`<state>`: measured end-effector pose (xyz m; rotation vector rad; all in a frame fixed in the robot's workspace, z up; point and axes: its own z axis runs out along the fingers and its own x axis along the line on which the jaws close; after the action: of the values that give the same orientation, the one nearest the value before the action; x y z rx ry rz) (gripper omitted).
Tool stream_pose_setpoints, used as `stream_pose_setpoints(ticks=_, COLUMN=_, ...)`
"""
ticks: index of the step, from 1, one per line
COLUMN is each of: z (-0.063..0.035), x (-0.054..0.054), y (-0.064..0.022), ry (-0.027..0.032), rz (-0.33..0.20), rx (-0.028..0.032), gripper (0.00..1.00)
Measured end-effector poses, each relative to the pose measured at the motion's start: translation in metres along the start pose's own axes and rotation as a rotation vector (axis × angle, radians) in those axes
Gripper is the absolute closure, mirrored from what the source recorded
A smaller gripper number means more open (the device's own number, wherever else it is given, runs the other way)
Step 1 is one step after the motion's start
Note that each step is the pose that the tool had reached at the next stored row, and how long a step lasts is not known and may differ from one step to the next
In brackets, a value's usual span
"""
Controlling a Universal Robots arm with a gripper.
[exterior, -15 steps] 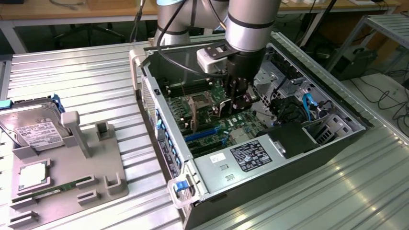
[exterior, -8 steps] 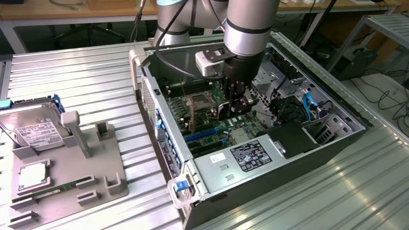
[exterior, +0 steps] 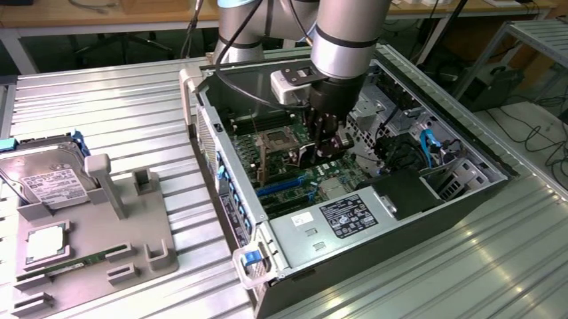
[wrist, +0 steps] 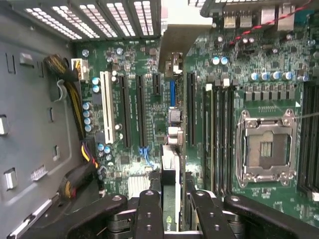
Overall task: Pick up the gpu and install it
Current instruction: 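Insert the gpu into the slot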
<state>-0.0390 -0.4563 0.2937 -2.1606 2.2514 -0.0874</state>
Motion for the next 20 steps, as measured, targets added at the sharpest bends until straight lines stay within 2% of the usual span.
stream_pose_setpoints(ticks=1, z=0.0011, x=0.0, y=0.0001, ry=0.0001, rz=0.0, rx=-0.0027, gripper=0.73)
stream_pose_setpoints(ticks=3, z=0.0036, x=-0.0002, y=0.0003, ry=-0.0001, rz=-0.002, rx=-0.0038, gripper=0.73)
stream_pose_setpoints(ticks=16, z=0.0039, x=-0.0002, y=0.0003, ry=0.0, rz=-0.003, rx=-0.0047, gripper=0.73)
stream_pose_setpoints(ticks=18, z=0.004, x=-0.0002, y=0.0002, ry=0.0001, rz=-0.003, rx=-0.0083, gripper=0.73)
stream_pose_setpoints(ticks=20, z=0.0042, x=-0.0002, y=0.0002, ry=0.0004, rz=-0.004, rx=-0.0191, gripper=0.73)
